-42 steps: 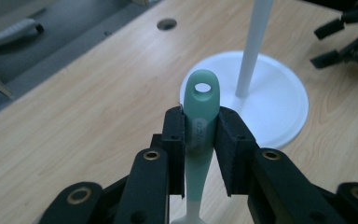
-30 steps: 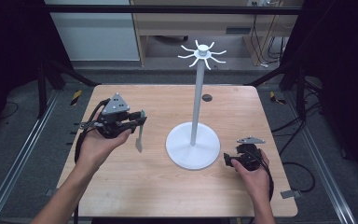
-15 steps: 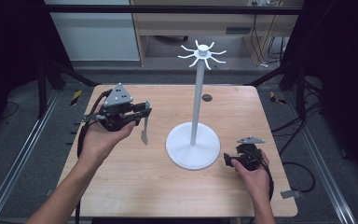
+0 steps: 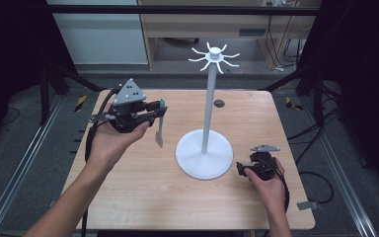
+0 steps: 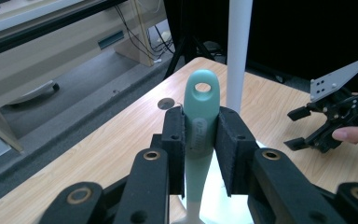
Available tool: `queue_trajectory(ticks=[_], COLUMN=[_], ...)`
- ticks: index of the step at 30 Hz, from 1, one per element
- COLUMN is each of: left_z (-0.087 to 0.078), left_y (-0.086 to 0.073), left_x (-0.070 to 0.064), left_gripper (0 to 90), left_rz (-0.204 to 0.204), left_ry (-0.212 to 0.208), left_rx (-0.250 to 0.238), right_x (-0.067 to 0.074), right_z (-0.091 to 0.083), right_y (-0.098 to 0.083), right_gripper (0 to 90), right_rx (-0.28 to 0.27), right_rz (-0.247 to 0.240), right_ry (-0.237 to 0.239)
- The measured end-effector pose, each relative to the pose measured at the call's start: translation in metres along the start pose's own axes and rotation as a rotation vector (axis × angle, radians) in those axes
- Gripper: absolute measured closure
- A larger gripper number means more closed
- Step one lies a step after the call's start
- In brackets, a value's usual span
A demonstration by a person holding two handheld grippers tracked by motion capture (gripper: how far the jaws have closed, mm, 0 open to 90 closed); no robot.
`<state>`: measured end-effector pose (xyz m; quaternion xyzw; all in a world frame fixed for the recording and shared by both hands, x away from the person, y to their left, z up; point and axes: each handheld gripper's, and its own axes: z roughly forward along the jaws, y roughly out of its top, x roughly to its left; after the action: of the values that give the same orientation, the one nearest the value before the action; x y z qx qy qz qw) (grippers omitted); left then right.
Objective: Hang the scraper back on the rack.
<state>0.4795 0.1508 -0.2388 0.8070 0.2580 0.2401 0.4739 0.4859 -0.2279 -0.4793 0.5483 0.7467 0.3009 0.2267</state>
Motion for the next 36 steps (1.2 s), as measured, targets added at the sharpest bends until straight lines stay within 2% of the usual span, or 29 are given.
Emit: queue_trajectory(ticks=[12,30,36], left_z=[-0.002,-0.006,-0.008], left_y=[0.020,0.035,0.045], left_x=[-0.015,-0.023,-0.028], left_gripper=[73.9,73.9,73.9], left_rz=[0.023,0.042,0.046], left_ry=[-0.029,-0.047,-0.043], left_rx=[-0.035,-0.048,-0.067], right_x=[0.000,-0.001,-0.002], right_z=[-0.001,-0.001,-0.002], right_y=[0.000,-0.001,-0.001], right_gripper=[15.3,14.4,14.3], right_rx=[0.000,-0.001,-0.003], right_rz=[0.006,0.010,0.007], right_ry=[-0.005,-0.005,-0.006])
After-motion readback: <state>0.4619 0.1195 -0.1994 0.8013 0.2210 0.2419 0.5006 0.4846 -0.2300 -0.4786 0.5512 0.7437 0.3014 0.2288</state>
